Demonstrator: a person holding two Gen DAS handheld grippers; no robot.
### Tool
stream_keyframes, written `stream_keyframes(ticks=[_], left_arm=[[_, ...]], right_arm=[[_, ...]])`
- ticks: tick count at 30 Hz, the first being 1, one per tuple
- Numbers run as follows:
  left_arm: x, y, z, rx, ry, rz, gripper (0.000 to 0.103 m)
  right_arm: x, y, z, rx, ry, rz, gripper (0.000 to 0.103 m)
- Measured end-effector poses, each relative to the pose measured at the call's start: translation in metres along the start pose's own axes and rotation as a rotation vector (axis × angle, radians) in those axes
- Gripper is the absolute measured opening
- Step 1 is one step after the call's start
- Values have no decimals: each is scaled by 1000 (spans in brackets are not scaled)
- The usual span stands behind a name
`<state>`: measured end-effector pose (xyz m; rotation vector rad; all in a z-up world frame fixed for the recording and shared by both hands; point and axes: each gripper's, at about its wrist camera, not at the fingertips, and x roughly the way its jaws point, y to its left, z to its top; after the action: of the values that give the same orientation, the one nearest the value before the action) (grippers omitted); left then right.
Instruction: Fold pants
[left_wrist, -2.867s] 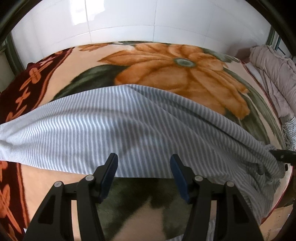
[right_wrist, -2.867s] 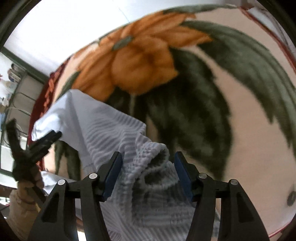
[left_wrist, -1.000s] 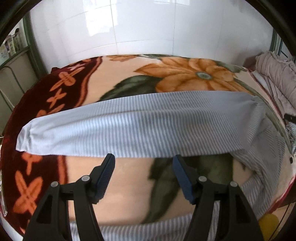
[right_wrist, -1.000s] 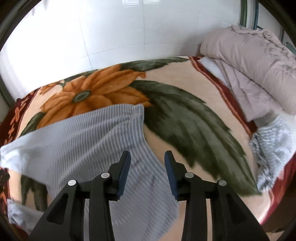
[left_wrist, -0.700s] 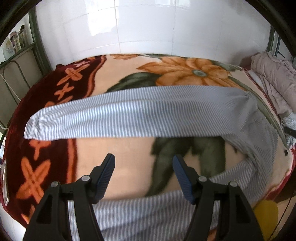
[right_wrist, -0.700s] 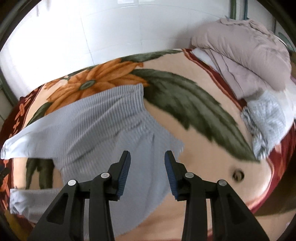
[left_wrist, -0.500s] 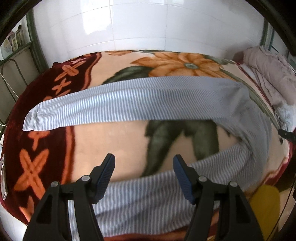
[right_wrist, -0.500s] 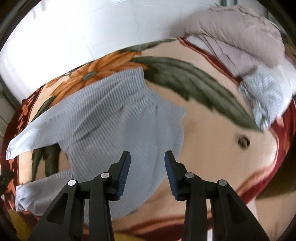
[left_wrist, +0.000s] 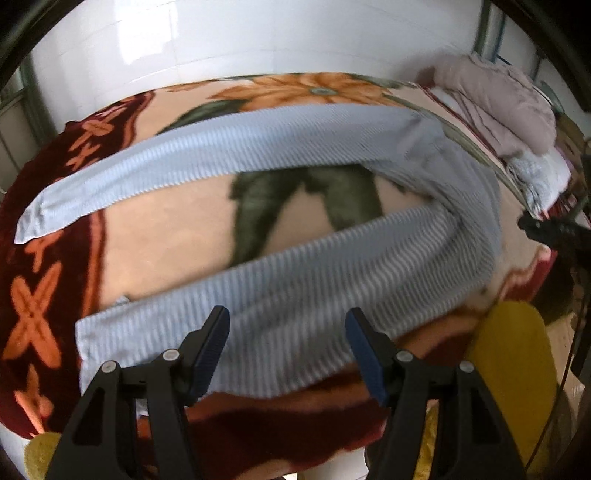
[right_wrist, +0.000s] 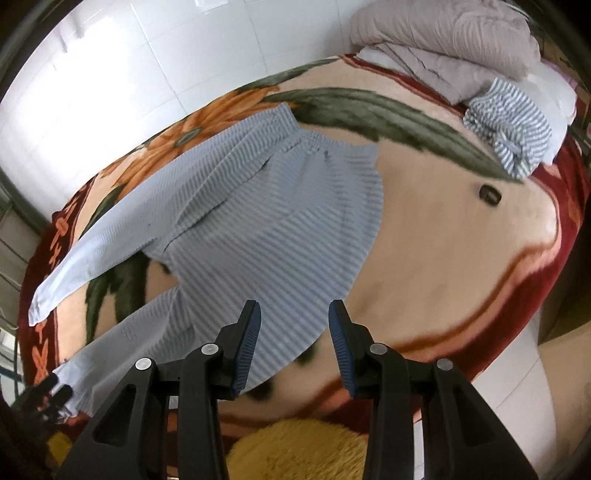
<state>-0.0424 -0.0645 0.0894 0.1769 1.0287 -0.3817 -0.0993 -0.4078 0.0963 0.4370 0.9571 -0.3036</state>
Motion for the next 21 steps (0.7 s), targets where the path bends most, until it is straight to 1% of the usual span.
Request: stream_keyframes(ticks=[6,9,13,18,21], left_arm=[[12,-24,-5,62,12,-56,68],[22,-34,-4,85,34,-112,68],[34,-43,-2,131,57,-136,68],[39,-49,-2,149,73,-183,68],[43,-55,-5,173,82,-179,68]], right_arm=[[9,4,-7,-4,20,-9,39],[13,-2,-8,8,28,-10,39],[16,-12,-8,30,35,-23,39],[24,-24,-6,60,41,-28,39],[30,-31,-4,75,42,-37,39]])
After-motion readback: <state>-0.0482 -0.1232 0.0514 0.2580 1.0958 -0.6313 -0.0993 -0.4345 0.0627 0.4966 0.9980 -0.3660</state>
